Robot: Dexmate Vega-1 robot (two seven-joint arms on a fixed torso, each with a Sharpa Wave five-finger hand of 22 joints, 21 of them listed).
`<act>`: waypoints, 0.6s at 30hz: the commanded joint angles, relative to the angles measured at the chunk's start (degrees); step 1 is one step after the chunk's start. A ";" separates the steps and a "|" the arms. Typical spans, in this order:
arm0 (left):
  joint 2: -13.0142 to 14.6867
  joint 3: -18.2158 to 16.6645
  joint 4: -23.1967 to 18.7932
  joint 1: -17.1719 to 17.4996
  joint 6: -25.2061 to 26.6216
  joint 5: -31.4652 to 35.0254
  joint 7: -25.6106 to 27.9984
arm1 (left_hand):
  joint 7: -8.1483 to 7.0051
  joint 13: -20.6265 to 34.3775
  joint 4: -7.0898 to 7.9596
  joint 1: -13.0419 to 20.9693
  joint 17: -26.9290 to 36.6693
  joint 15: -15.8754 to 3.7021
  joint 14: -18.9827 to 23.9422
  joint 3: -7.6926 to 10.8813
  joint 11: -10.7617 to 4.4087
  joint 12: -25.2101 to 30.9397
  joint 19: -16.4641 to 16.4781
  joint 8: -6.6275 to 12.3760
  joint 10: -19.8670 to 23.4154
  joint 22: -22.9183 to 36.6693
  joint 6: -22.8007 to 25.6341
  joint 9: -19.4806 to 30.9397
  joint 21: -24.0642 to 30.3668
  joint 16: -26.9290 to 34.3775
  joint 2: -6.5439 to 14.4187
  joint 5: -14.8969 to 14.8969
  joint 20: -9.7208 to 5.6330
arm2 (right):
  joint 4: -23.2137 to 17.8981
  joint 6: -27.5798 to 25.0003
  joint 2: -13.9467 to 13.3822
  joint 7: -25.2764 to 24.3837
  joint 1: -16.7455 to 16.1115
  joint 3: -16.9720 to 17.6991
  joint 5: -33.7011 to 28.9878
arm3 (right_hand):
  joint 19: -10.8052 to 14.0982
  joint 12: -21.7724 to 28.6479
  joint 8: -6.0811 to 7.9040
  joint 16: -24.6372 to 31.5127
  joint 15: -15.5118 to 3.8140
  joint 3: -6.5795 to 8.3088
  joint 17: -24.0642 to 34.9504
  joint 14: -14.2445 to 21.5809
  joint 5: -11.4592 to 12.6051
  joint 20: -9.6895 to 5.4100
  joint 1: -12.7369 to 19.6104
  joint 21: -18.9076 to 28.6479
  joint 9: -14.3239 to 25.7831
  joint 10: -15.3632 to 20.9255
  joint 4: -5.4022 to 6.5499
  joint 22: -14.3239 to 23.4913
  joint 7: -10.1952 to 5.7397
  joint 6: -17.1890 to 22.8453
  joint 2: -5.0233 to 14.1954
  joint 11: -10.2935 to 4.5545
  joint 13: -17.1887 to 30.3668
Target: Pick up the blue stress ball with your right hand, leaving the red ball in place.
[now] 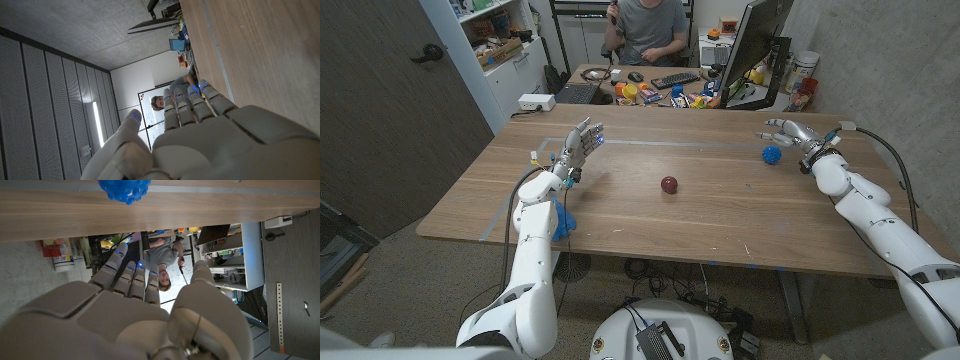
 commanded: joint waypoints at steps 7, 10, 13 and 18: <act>-0.78 0.40 -0.56 -0.19 0.64 1.37 0.02 | 0.10 0.24 0.05 -0.19 0.25 -4.26 0.13 0.41 -0.04 0.46 0.34 0.32 0.59 0.34 0.80 0.16 0.42 0.25 0.26 0.32 -1.32 | 1.25 -3.50 -2.69 -2.39 0.11 -5.03 -7.64 | -0.50 0.07 0.12 -0.23 -1.95 -0.63 0.05 -0.14 0.97 -0.76 0.74 -0.89 0.16 0.23 -0.21 0.04 -0.41 1.16 -1.06 -0.80 0.09; -0.74 0.58 -0.53 -0.22 0.69 1.56 0.06 | 0.13 0.24 0.08 -0.23 0.25 -4.24 0.11 0.43 0.02 0.48 0.31 0.29 0.66 0.34 0.75 0.16 0.42 0.25 0.32 0.32 -1.30 | 2.02 -3.82 -2.69 -2.53 0.41 -5.60 -7.94 | -0.30 0.07 0.07 -0.23 -2.16 -0.63 0.05 -0.13 1.21 -1.03 0.97 -0.94 0.16 0.30 -0.21 0.05 -0.51 1.26 -1.11 -0.85 0.09; -0.66 0.80 -0.65 -0.24 0.74 1.75 0.04 | 0.20 0.24 0.11 -0.26 0.26 -4.23 0.09 0.44 -0.02 0.48 0.34 0.32 0.69 0.35 0.84 0.16 0.43 0.24 0.37 0.32 -1.32 | 3.00 -3.50 -2.66 -2.53 0.78 -5.84 -7.53 | 0.61 0.05 0.15 -0.03 -2.47 -0.70 0.08 0.41 1.73 -1.03 1.37 -0.87 0.16 0.38 -0.15 0.08 -0.46 1.98 -1.26 -0.81 0.08; -0.60 1.03 -0.60 -0.39 0.73 1.84 0.02 | 0.43 0.24 0.18 -0.35 0.27 -4.24 0.12 0.48 -0.14 0.52 0.38 0.45 0.83 0.35 1.22 0.16 0.45 0.27 0.48 0.31 -1.42 | 4.17 -3.26 -2.79 -2.26 1.27 -6.52 -7.41 | 1.79 0.01 0.36 0.25 -2.97 -0.84 0.18 1.23 2.39 -0.55 1.70 -0.77 0.16 0.49 0.05 0.13 -1.05 3.25 -1.34 -0.87 0.08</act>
